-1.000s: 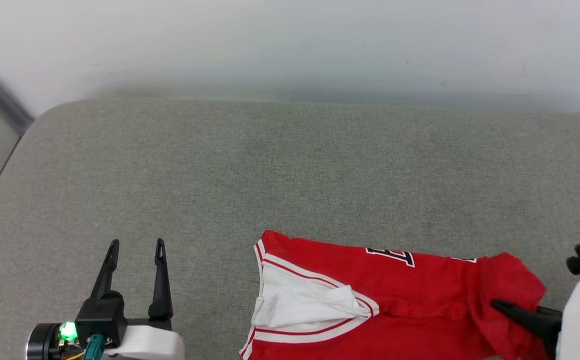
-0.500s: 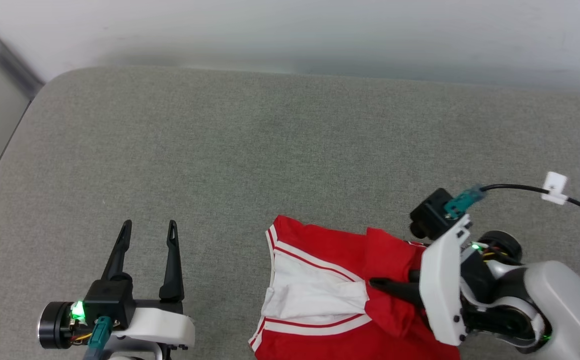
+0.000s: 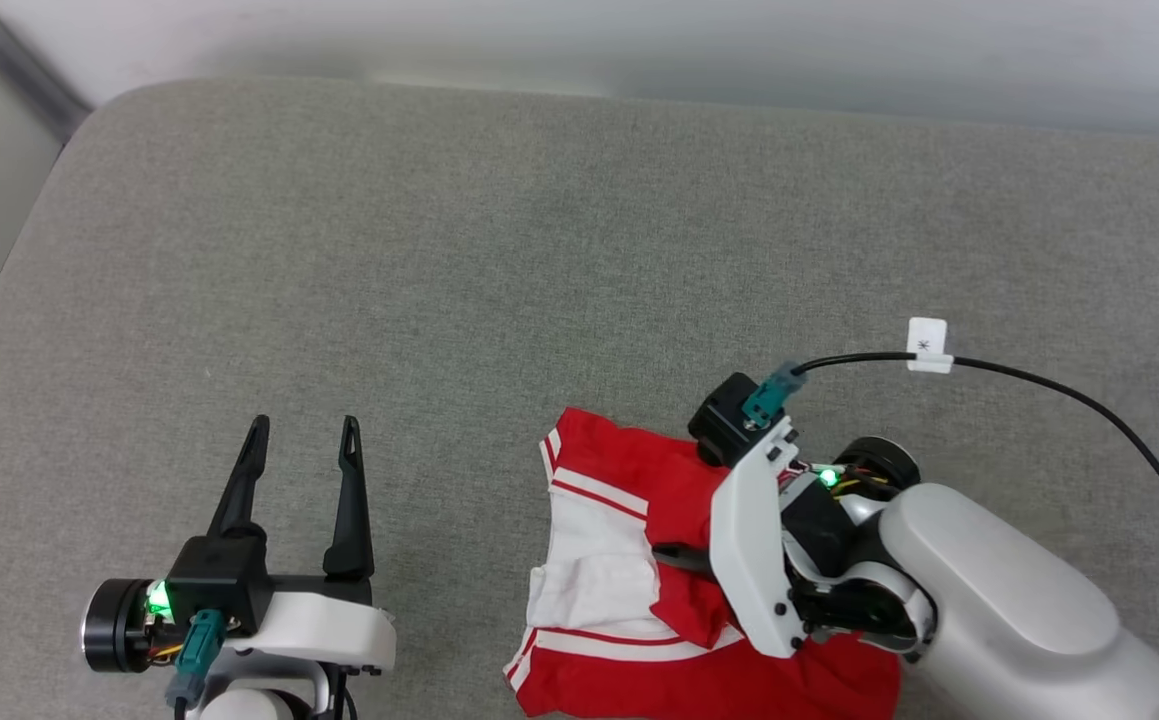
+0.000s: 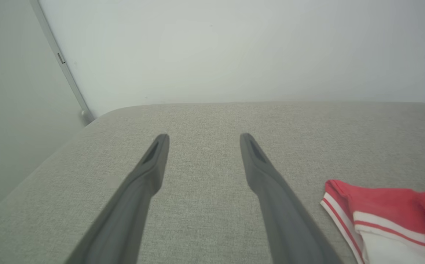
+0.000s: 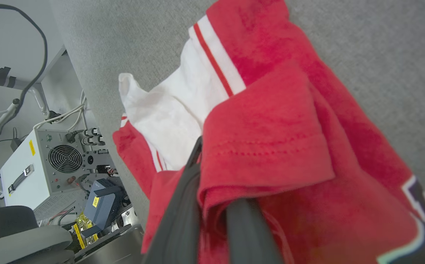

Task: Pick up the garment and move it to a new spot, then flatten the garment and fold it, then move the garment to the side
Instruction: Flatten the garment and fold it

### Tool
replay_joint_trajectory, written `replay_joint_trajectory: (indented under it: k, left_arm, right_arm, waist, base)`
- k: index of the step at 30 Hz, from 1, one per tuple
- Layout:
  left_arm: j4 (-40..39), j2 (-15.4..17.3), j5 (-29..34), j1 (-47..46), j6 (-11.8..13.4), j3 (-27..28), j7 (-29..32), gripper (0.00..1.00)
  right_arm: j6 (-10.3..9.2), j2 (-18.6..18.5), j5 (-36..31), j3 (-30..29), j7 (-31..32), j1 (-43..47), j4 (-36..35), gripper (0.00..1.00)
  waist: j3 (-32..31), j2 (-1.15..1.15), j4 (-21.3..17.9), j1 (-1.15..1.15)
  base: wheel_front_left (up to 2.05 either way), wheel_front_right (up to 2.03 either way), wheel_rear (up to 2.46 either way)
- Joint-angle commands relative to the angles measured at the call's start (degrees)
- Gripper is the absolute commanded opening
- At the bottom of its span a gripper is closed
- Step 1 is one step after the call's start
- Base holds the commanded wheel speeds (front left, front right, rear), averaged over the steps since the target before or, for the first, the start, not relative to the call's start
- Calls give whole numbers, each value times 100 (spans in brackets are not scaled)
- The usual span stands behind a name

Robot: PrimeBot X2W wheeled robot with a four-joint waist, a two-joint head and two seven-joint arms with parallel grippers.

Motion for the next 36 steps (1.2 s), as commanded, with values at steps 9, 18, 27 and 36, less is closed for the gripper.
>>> replay_joint_trajectory:
  k: [9,18,27,36]
  left_arm:
    - [79,-35,-4,-76,-27,-17,-27,100]
    - [63,-42,30,199,-29,100,-27,100]
    - [28,-47,98,511,-30,143,-27,100]
    - [-14,-48,90,733,-6,175,-27,100]
  right_arm:
    - [-1,43,87,624,-682,-410,499,100]
    - [-1,-590,-273,158,-2210,-290,-148,100]
    - [-1,-479,-2390,-2493,-4616,874,-263,100]
    - [-1,450,-3540,-4251,-5523,2357,-647,100]
  waist:
    - [-35,0,-56,0]
    - [-464,0,-237,0]
    - [-903,0,-589,0]
    - [-1111,0,-770,0]
  base:
    - [0,0,0]
    - [0,0,0]
    - [0,0,0]
    - [0,0,0]
